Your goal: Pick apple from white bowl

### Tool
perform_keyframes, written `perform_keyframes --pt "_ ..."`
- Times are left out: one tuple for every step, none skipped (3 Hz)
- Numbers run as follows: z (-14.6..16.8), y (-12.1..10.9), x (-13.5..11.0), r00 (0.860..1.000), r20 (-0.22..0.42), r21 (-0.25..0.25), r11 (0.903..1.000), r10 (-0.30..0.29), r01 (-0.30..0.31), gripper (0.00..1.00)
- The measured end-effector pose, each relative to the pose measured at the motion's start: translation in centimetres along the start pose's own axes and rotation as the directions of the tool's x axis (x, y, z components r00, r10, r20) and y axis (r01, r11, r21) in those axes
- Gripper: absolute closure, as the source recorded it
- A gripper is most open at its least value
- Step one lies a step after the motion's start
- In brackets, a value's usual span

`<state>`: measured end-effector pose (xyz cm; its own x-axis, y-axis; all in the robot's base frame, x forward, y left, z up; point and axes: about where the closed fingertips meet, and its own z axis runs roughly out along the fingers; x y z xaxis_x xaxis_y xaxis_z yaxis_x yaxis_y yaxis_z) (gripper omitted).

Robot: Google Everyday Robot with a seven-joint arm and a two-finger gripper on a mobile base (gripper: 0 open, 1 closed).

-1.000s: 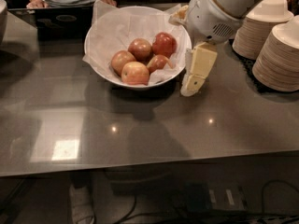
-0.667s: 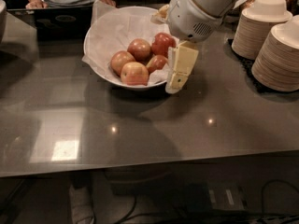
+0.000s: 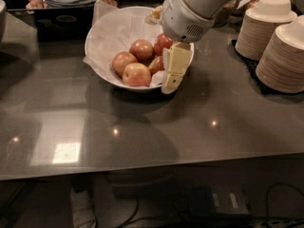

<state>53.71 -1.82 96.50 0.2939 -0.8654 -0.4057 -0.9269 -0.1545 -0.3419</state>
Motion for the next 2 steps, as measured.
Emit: perform_keyframes --pt "0.7 -0.45 0.62 1.0 0.005 0.022 0.9995 0.021 -0.021 0.0" --pt "1.59 -1.08 0.93 0.999 0.012 0.037 0.9987 0.033 -0.033 0.03"
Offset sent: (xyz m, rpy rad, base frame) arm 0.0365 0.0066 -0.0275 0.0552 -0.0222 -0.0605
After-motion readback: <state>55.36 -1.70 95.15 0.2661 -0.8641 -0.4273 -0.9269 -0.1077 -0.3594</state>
